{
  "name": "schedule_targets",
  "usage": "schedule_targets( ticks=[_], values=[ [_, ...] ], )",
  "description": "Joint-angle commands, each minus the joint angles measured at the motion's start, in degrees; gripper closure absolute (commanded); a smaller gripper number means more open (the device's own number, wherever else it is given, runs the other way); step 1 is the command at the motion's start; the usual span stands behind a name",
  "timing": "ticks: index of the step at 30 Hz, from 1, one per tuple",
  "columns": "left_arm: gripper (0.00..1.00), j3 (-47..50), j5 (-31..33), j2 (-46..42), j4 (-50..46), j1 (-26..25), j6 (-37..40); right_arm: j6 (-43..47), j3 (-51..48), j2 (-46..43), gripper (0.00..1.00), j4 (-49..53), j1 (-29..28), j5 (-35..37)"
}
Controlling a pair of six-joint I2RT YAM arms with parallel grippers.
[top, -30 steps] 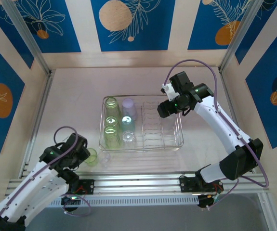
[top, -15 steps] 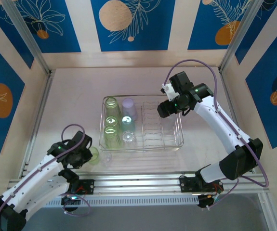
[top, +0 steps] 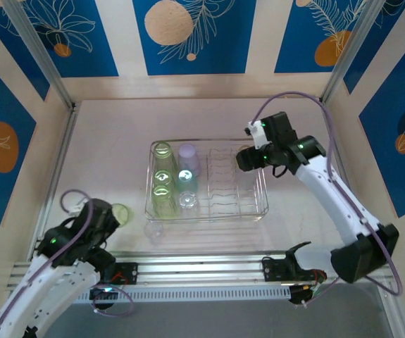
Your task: Load the cups into the dish rack
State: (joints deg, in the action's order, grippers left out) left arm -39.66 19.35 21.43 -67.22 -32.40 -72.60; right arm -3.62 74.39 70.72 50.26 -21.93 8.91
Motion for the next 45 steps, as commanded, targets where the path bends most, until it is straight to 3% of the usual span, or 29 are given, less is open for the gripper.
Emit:
schedule_targets(
  ticks=[1,3,6,11,17,23,28,37,45],
  values=[
    [1.00,-3.92,8.05,-5.23,-1.14,-0.29,-2.61,-4.80,-0.53,-3.96,0.28,-5.33,4.42,-8.72],
    [1.00,-4.46,6.60,-6.57,7.44,-0.25,0.67,-7.30,0.33,-4.51,0.26,-4.78,8.34,-15.61],
    [1.00,-5.07,-0.74,-2.76,24.42,-0.22,7.17,-11.90,0.98,-4.46,0.22,-5.36,14.50,-27.97],
    [1.00,-10.72,-22.51,15.44,48.42,-0.28,14.69,-16.03,3.06,-3.92,0.17,-5.78,18.11,-42.52],
    [1.00,-14.70,-45.58,33.77,79.60,-0.25,11.69,-23.01,1.52,-6.15,0.07,-13.75,17.46,-55.00],
    [1.00,-15.88,-55.75,44.33,102.25,-0.94,3.55,-28.81,-0.80,-7.31,0.03,-22.74,15.42,-59.53],
    [1.00,-16.33,-57.39,47.35,107.26,-3.14,2.46,-31.22,-1.39,-6.02,0.02,-27.40,11.55,-58.77],
    [1.00,-15.49,-56.89,48.41,106.73,-4.73,3.34,-34.53,-0.75,-3.49,0.00,-34.91,7.18,-59.34],
    [1.00,-14.18,-56.10,48.91,107.11,-4.83,3.16,-36.04,-1.80,-5.44,0.01,-36.16,8.19,-57.64]
  ],
)
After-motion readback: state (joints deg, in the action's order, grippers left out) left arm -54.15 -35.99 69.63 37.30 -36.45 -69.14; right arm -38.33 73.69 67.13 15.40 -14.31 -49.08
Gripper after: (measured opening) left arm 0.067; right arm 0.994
